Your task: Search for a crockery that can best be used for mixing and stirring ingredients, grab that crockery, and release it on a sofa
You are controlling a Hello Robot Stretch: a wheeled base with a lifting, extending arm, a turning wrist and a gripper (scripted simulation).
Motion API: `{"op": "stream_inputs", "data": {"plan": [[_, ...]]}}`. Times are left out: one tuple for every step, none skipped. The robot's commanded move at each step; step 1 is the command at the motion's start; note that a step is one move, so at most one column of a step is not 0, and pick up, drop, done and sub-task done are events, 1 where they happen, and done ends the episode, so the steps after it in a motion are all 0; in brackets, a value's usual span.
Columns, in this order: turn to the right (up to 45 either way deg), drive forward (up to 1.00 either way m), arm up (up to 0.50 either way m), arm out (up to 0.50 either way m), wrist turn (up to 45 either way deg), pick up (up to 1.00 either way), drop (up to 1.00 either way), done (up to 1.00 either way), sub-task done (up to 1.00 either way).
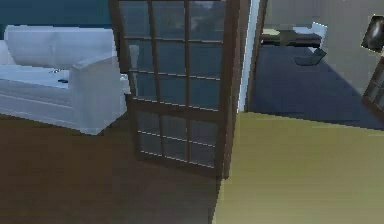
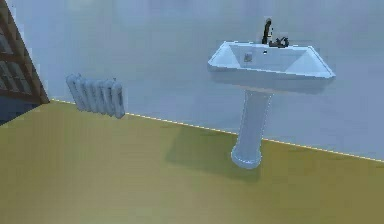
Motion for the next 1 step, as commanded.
{"op": "stream_inputs", "data": {"plan": [[15.0, 0.00, 0.00, 0.00, 0.0, 0.00, 0.00, 0.00, 0.00]]}}
